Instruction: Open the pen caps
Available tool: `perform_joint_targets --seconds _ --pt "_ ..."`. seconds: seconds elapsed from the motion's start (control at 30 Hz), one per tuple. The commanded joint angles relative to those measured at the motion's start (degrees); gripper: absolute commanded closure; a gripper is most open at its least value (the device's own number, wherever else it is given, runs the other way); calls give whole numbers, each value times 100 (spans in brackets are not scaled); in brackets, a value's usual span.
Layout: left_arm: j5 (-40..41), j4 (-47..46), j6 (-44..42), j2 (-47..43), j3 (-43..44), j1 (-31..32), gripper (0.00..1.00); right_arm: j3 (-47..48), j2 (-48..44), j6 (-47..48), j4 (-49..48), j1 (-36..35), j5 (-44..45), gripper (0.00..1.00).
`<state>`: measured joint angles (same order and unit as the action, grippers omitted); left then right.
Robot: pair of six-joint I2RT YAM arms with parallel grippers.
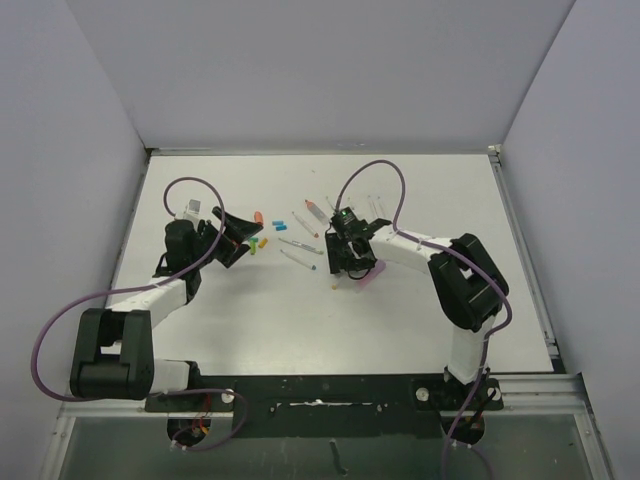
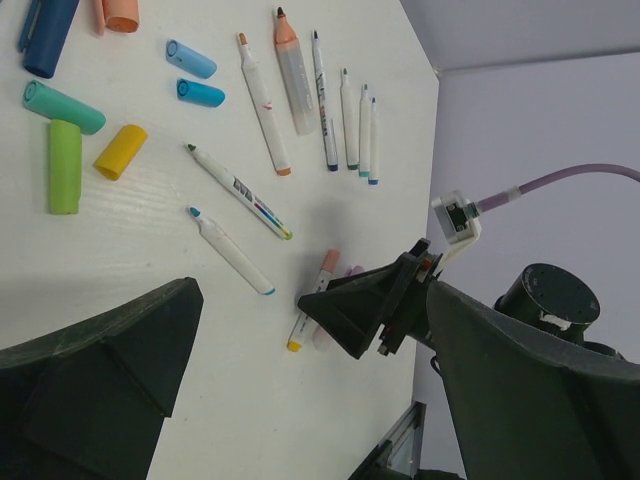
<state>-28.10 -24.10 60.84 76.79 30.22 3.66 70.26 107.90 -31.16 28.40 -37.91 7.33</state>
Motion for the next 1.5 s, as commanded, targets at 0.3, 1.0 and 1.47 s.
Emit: perform_joint_targets --seconds 0.3,1.0,1.47 --pt "-65 -258 -46 34 72 29 3 -319 118 47 -300 0 -390 64" --pt "220 -60 -248 267 462 688 2 -396 -606 332 -950 52 -118 98" --pt "85 -219 -363 1364 1227 1254 3 -460 -1286 1921 -2094 64 -1644 100"
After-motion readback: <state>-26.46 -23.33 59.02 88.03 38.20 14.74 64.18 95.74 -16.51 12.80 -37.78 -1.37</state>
